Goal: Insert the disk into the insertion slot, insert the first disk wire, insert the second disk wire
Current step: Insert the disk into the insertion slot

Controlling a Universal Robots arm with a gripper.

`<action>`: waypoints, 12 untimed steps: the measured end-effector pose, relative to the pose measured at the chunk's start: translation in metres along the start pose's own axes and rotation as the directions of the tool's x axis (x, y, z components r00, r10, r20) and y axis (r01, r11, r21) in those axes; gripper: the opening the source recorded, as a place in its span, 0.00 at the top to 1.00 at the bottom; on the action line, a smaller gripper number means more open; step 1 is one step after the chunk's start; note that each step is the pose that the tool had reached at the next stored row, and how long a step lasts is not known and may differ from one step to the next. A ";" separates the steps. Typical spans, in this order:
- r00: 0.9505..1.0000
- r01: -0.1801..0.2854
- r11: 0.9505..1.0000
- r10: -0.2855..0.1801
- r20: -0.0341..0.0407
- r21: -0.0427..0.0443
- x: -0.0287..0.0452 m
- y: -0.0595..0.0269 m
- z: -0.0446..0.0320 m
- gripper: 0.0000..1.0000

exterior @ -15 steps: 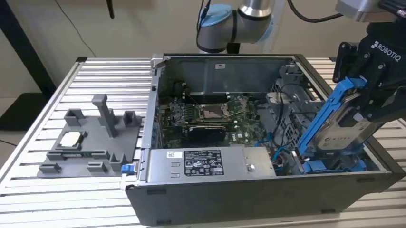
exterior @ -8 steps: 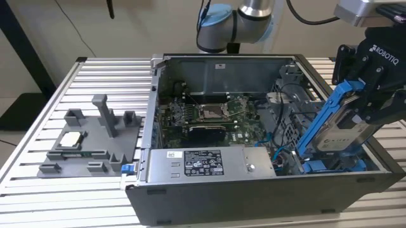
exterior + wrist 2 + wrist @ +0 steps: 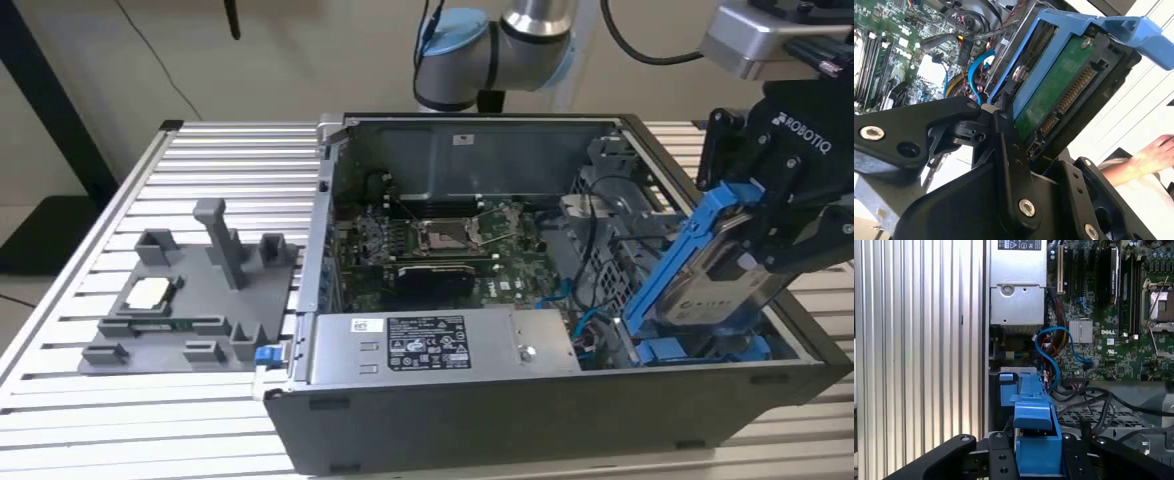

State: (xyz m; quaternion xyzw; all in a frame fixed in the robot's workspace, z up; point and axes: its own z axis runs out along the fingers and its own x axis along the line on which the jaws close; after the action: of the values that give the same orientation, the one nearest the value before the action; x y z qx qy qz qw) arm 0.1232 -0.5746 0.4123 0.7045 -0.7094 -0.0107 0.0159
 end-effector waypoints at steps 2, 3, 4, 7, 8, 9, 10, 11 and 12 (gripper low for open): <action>1.000 0.000 1.000 0.000 0.000 0.000 0.0000 -0.0003 0.0027 0.67; 1.000 0.000 1.000 0.000 0.000 0.001 0.0000 -0.0005 0.0039 0.67; 1.000 0.000 1.000 0.000 -0.001 0.001 -0.0002 -0.0007 0.0049 0.67; 1.000 0.000 1.000 0.000 0.000 0.001 -0.0003 -0.0011 0.0105 0.67; 1.000 0.000 1.000 0.000 0.000 0.001 -0.0004 -0.0012 0.0124 0.67; 1.000 0.000 1.000 0.000 0.000 0.001 -0.0004 -0.0013 0.0142 0.67; 1.000 0.000 1.000 0.000 0.000 0.000 -0.0005 -0.0015 0.0158 0.67; 1.000 0.000 1.000 0.000 0.000 0.001 -0.0004 -0.0016 0.0178 0.67; 1.000 0.000 1.000 0.000 0.000 0.001 -0.0005 -0.0017 0.0195 0.67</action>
State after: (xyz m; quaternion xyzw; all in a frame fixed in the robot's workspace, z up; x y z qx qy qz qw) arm 0.1242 -0.5742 0.3927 0.7045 -0.7094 -0.0105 0.0157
